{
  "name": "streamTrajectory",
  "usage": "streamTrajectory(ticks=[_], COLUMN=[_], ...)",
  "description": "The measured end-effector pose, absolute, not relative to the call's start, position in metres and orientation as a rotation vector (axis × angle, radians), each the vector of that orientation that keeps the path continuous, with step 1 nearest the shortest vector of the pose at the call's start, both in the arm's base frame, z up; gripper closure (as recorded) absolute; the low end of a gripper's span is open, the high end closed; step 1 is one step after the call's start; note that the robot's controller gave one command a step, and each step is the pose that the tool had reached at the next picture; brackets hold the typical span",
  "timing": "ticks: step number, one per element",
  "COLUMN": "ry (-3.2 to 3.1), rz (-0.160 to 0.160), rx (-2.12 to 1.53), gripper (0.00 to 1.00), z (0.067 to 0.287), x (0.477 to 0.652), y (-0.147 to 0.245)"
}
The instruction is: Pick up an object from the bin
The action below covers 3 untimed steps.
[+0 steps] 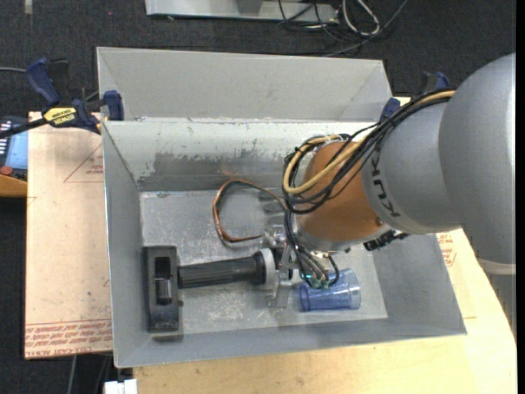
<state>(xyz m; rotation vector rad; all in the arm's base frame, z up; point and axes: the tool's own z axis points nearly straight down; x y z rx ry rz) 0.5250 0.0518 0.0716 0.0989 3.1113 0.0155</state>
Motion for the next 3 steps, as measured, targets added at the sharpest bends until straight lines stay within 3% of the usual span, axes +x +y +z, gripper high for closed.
streamTrajectory(ticks=[2,3], ry=[3.111,3.110], rz=[0.017,0.018], rx=[0.108,0.109], gripper=[0.00,1.00], z=[0.070,0.100], x=[0.520,0.521], y=[0.052,0.053])
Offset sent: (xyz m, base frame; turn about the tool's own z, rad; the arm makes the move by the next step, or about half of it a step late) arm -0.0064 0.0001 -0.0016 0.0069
